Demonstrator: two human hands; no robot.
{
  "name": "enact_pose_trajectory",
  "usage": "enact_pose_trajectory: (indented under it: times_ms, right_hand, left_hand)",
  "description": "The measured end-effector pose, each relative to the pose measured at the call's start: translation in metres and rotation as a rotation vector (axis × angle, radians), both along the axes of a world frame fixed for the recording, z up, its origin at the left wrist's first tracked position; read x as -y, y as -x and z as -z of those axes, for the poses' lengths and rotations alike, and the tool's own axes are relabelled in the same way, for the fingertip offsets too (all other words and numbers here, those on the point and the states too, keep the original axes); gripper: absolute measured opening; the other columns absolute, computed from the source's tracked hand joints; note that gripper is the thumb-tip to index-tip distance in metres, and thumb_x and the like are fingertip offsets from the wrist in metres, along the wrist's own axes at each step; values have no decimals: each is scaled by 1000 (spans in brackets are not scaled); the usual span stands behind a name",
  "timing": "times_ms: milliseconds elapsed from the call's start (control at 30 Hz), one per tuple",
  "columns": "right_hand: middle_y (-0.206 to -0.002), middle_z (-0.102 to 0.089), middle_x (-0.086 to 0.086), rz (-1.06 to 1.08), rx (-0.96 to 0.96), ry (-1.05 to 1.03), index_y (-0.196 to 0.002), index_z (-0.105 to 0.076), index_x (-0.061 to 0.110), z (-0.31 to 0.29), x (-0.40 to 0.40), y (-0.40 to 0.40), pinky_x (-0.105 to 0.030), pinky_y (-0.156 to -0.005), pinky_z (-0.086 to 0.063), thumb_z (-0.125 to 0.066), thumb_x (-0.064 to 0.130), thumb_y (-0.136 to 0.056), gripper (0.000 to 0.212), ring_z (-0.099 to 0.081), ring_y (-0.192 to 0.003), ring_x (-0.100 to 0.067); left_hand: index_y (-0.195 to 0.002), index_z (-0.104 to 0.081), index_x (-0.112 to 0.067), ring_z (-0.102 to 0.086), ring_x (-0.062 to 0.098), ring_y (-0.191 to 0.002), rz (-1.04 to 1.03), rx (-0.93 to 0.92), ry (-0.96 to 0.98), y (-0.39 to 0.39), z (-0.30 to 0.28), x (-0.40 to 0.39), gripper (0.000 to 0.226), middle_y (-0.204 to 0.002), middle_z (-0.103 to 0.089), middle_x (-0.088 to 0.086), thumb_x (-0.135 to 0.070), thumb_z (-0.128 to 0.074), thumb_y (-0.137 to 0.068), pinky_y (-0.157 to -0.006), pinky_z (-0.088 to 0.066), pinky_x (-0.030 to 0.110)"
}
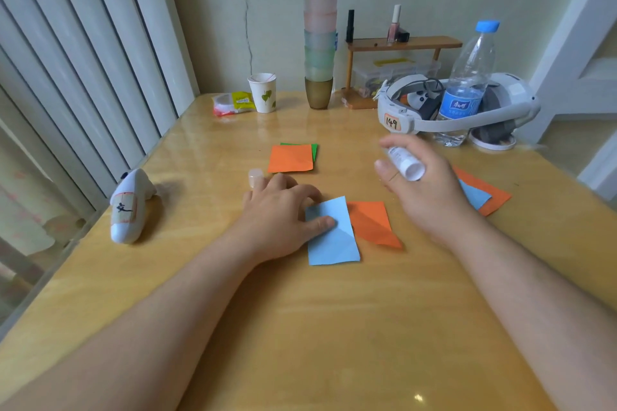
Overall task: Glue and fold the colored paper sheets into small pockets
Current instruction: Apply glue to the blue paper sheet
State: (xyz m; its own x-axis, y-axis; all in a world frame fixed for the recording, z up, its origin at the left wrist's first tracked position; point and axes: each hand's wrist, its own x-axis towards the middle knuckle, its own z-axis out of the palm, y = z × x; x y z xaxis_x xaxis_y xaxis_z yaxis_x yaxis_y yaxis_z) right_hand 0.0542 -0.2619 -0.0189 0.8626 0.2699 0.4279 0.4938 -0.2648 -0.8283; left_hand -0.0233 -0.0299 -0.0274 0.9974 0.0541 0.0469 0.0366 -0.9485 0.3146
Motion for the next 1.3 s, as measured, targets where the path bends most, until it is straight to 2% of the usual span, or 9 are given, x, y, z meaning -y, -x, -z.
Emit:
enact_pose_trajectory:
  times_ms: [67,167,267,500,700,933,1067,1200,1300]
  right_hand:
    - [-106,-65,25,-55,-23,102,-113,-64,49,2,-3,4,-42,-87,-57,-71,38,-98,20,-68,-96,-18]
    - [-98,-66,13,-114,-85,64,-113,-65,49,-1,-10,12,-52,-79,-60,-70,42,-98,18,-67,-85,-31]
    - [-84,-64,0,-229,-194,-98,-115,-68,39,-6,-16,21,-35,-69,-57,-70,47,-91,25,-63,-73,-19]
    - [-65,-51,-2,-335,-489,-421,-101,-80,31,-14,-17,23,-23,-54,-38,-77,88,-54,74,-46,-59,-12]
    - [-54,-35,1,-328,-777,-592,-76,-72,21,-23,-17,24,-24,-52,-21,-63,59,-83,40,-30,-53,-13]
    - [-54,-35,-1,-318,-818,-548,-78,-68,18,-22,-22,27,-25,-51,-20,-64,37,-78,20,-30,-51,-14]
    - [-53,-34,-1,-374,-818,-479,-80,-59,20,-34,-27,29,-28,-52,-17,-64,30,-77,12,-29,-49,-15]
    - [-52,-38,-1,-484,-718,-230,-75,-61,21,-43,-35,28,-30,-55,-14,-90,51,-69,42,-29,-50,-13]
    - [-57,-40,-1,-582,-712,-142,-80,-64,21,-43,-45,30,-28,-54,-17,-89,70,-55,60,-31,-53,-14]
  left_hand:
    - [-117,-62,-47,-37,19,-119,30,3,63,-1,0,-2,44,-118,-49,-12,-74,-65,-83,-103,-36,42]
    - [-104,-66,-35,-54,11,-99,127,37,207,2,-3,-7,22,-101,-62,-16,-52,-72,-91,-83,-43,25]
    - [-108,-63,-37,-59,-1,-75,152,6,374,6,-9,-13,14,-90,-69,-16,-41,-70,-96,-63,-42,14]
    - [-102,-57,-39,-56,1,-67,197,-184,387,13,-19,-19,35,-84,-71,-10,-48,-85,-82,-64,-44,22]
    - [-93,-49,-34,-49,3,-83,232,-74,216,12,-12,-16,46,-96,-54,-11,-53,-87,-76,-71,-41,24]
    - [-90,-68,-44,-49,6,-101,261,-50,169,11,-4,-29,45,-103,-54,-12,-80,-75,-64,-92,-46,31]
    - [-100,-72,-45,-51,2,-102,312,-53,203,15,-8,-39,41,-106,-57,-13,-66,-86,-68,-95,-45,23]
    - [-98,-67,-47,-46,4,-107,271,-43,156,18,-7,-47,50,-103,-54,-15,-77,-80,-61,-104,-43,33]
    - [-88,-55,-38,-41,11,-104,201,-53,86,17,-8,-47,61,-101,-47,-14,-84,-75,-54,-102,-44,39]
